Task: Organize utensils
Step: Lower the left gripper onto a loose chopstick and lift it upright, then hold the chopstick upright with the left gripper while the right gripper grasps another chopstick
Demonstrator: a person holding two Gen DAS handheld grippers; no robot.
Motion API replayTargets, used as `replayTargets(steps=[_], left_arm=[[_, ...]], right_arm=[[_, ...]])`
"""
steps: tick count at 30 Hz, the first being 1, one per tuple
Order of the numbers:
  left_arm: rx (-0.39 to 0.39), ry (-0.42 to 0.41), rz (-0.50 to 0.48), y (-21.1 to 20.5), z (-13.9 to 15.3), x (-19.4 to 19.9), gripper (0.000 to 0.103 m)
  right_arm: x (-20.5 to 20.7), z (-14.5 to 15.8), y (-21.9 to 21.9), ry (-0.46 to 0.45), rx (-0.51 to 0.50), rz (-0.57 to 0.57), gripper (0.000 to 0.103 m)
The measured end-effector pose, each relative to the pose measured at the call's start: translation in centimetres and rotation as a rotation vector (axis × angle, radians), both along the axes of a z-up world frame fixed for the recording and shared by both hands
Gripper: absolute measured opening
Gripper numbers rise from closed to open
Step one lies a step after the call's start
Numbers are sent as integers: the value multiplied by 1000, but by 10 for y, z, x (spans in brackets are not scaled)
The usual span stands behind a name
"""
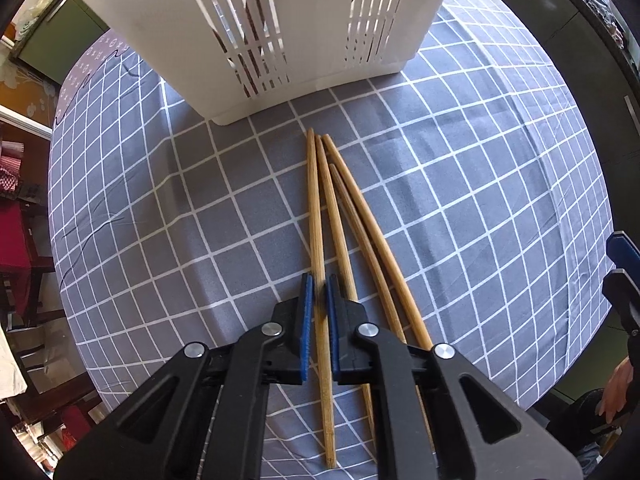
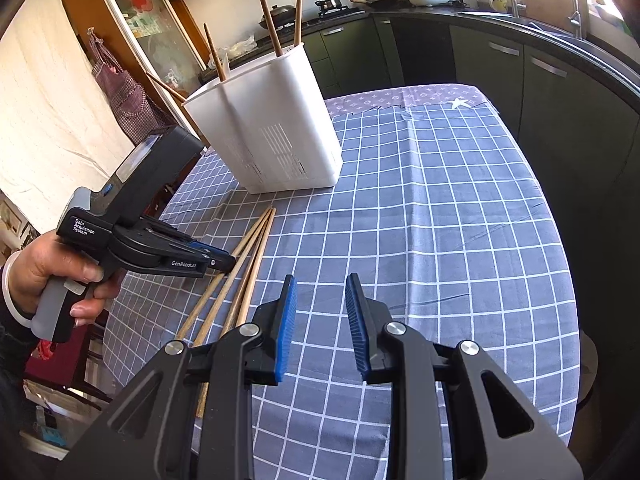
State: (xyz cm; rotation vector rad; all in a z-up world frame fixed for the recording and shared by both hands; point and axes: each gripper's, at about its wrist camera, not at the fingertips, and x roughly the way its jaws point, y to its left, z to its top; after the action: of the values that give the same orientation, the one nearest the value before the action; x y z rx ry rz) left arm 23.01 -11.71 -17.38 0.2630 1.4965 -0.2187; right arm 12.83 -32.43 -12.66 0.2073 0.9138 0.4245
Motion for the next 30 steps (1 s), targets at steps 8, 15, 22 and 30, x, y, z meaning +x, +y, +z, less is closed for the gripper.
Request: replayTargets(steps=[8, 15, 22, 30], left_arm=[[-55, -99, 12, 16, 30, -14, 7], [-107, -206, 3, 33, 78, -37, 7], [-143, -285, 4, 47, 116, -60, 7], [-178, -348, 8, 65, 137, -86, 7]], right_arm=[[-3, 6, -7, -13, 12, -19, 26], [-5, 9, 2, -16, 6, 0, 26], [-4, 8, 14, -12, -10, 21, 26], [2, 2, 25, 12, -36, 47, 31]])
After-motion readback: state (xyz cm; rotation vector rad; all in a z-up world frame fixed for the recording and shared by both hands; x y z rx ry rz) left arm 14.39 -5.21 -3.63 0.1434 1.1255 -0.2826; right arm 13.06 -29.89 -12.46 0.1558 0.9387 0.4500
